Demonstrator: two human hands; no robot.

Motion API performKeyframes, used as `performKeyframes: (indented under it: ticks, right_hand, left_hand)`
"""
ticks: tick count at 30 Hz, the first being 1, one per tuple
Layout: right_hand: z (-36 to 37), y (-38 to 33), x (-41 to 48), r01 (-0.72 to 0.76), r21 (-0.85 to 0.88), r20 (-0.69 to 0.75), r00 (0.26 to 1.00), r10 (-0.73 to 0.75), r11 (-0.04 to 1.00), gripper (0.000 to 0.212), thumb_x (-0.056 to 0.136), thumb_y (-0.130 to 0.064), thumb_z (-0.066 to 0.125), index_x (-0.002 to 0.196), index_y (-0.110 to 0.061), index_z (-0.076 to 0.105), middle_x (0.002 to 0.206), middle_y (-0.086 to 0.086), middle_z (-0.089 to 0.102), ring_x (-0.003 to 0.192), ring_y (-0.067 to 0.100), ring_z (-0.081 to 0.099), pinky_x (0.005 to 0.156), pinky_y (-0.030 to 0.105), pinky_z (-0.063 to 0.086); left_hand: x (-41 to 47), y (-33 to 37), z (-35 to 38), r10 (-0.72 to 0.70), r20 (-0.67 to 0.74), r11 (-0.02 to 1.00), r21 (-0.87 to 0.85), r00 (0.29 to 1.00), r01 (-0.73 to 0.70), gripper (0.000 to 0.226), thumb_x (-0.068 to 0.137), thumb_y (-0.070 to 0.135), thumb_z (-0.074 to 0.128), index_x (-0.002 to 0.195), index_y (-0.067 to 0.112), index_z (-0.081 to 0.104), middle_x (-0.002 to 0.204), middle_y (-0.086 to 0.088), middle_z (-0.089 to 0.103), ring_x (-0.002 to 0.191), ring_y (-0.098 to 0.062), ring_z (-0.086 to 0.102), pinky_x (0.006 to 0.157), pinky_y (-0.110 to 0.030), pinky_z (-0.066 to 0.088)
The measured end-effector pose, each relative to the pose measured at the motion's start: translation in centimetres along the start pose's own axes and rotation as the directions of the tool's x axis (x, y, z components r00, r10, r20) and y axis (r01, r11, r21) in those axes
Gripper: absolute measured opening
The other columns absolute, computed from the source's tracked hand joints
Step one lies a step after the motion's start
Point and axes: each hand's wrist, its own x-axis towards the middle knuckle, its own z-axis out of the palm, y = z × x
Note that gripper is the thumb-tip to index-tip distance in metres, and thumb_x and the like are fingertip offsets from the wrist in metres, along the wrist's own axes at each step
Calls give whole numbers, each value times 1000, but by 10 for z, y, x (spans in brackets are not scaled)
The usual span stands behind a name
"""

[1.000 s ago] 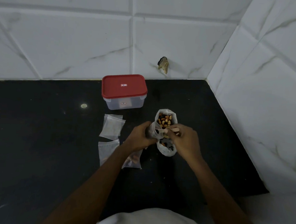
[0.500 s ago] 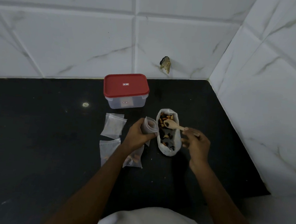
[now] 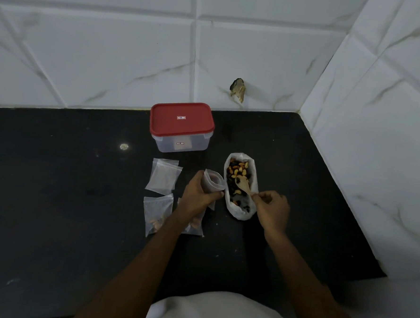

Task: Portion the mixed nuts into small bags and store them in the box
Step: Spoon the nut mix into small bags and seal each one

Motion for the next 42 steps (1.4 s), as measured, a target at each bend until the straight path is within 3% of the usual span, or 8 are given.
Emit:
performKeyframes:
  ticks: [4,9,14,19,24,28,37,42]
  right_hand:
    - [-6,-24,-10,326,38,76,942,-328,945,20,85,-36,73,101,-25,71,107,-9,56,96,1,53,75,17,43]
    - [2,-56,-24,309,236,380,843,-380,921,20,88,-35,71,105,-26,70,103,-19,65,93,-6,60,70,3,44]
    - [2,-66,-20,222,316,331,885,-326,922,10,93,-22,66,87,-29,70,88,-10,72,88,5,67,81,24,54]
    - [-2,-83,-22,210,403,369,853,-368,891,10,94,-14,64,98,-8,71,93,0,72,85,5,68,70,15,54]
    - [2,-87,-29,108,526,336,885,-323,843,6,92,-21,67,97,-20,68,98,0,72,89,7,70,75,21,57]
    - [7,-78,-37,103,521,383,859,-340,847,5,93,-20,65,96,-17,68,89,-5,73,82,1,70,70,15,53]
    - [11,-69,-40,333,348,140,906,-399,876,8,91,-20,69,83,-22,68,77,-8,70,72,-1,66,63,8,47]
    - [10,-69,-42,210,442,265,898,-351,872,6,93,-23,67,88,-25,70,86,-3,74,81,7,70,71,21,56]
  left_hand:
    - [2,-2,3,18,-38,1000,24,999,-17,50,70,28,83,111,29,53,111,8,59,104,-5,57,88,-24,51]
    - [1,2,6,54,-69,985,169,996,-41,72,58,50,79,121,29,52,120,2,49,114,-16,47,91,-38,50]
    - [-6,17,-10,11,102,996,-89,995,-2,54,73,27,83,119,28,55,120,3,59,109,-13,60,83,-29,57]
    - [-19,39,-21,56,110,975,-221,992,-30,12,94,17,60,105,21,63,96,5,73,92,-7,70,71,-19,55]
    - [-24,44,-25,44,25,964,-264,999,-35,15,95,27,57,105,18,66,98,-3,74,93,-19,71,78,-33,59]
    - [-27,43,-25,52,-8,956,-290,999,-52,17,96,23,57,103,11,66,92,-5,74,86,-19,72,70,-26,58]
    - [-32,34,-22,72,-14,950,-304,997,-73,19,95,20,58,105,6,66,98,-14,72,93,-28,70,82,-41,58]
    - [-32,30,-23,58,-44,939,-336,997,-69,21,94,22,59,106,6,64,103,-15,71,98,-27,69,85,-43,57]
